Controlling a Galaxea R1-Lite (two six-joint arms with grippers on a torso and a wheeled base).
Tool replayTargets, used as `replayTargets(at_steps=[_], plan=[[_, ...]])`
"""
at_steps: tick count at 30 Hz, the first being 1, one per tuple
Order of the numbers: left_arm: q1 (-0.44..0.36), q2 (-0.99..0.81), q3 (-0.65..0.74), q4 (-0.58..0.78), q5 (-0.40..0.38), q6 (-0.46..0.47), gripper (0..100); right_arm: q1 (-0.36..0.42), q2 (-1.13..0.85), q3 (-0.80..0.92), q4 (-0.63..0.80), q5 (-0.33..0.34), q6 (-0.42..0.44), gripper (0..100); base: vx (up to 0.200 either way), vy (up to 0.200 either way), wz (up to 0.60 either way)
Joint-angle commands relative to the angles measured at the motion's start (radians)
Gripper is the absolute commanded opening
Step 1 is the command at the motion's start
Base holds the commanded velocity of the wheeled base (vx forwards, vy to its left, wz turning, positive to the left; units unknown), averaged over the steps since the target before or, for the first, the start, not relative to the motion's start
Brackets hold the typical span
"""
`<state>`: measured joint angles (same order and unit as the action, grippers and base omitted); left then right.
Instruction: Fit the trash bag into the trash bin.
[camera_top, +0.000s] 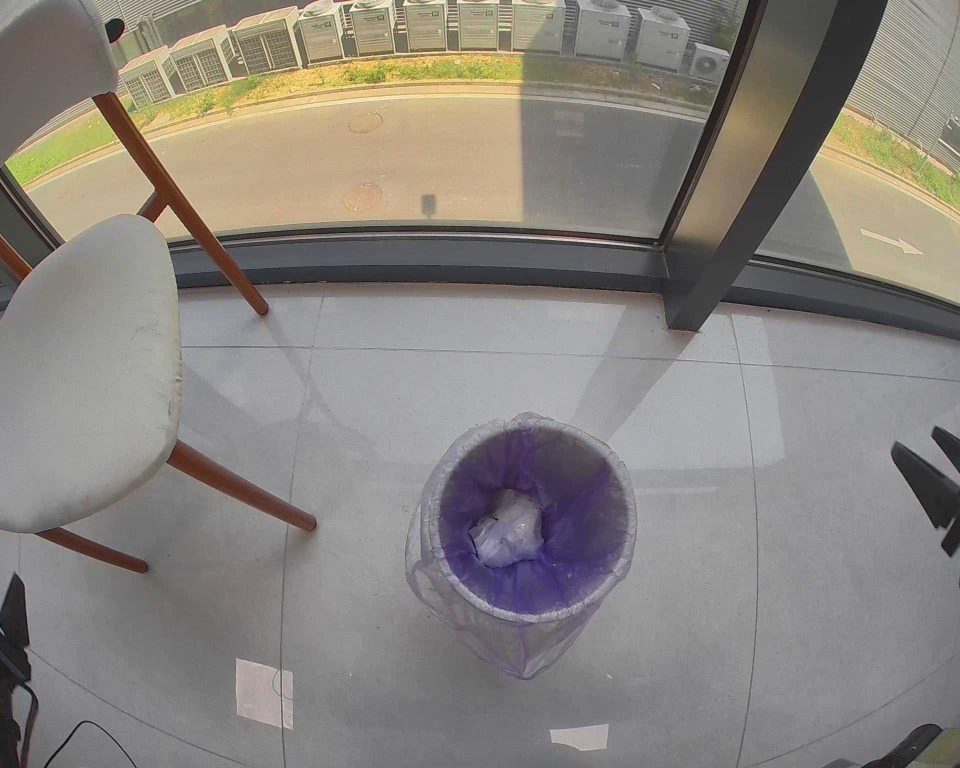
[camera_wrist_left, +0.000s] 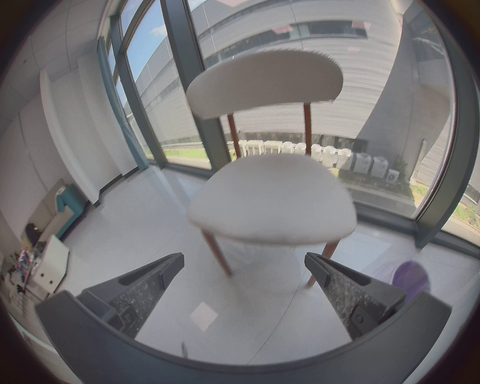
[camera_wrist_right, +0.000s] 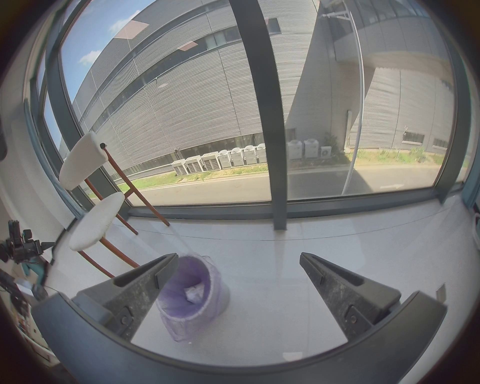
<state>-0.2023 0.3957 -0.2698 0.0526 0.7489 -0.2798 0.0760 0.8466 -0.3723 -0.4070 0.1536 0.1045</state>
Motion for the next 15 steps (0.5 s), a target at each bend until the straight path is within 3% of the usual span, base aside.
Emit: replayTargets(at_steps=[1,4,5,8,11,13,15], plan=[[0.159,-0.319,0.052,0.368,-0.049,-0.274,100,-0.160,-0.495,0.290,0.053,0.044,-0.144,100,0.000,0.000,0.00],[0.189,-0.362,0.049,0.371,-0.106,-0.260,100,-0.160,-0.598,0.337,0.085,0.060,-0.192,100,0.000,0.000,0.00],[0.192,-0.387,0.050,0.368,-0.161,-0.229,100,-0.163,-0.695,0.366,0.139,0.060,-0.206,100,0.000,0.000,0.00],[0.192,-0.379,0.057,0.357,-0.217,-0.180,100,-0.163,-0.782,0.371,0.280,0.043,-0.220,100,0.000,0.000,0.00],[0.192,-0.379,0.063,0.339,-0.324,-0.147,100,-0.163,-0.771,0.372,0.294,-0.017,-0.224,100,0.000,0.000,0.00],[0.192,-0.379,0.073,0.317,-0.484,-0.052,100,-0.163,-0.767,0.371,0.387,-0.106,-0.189,100,0.000,0.000,0.00],[0.192,-0.379,0.083,0.299,-0.533,-0.002,100,-0.163,-0.764,0.371,0.409,-0.123,-0.155,100,0.000,0.000,0.00]])
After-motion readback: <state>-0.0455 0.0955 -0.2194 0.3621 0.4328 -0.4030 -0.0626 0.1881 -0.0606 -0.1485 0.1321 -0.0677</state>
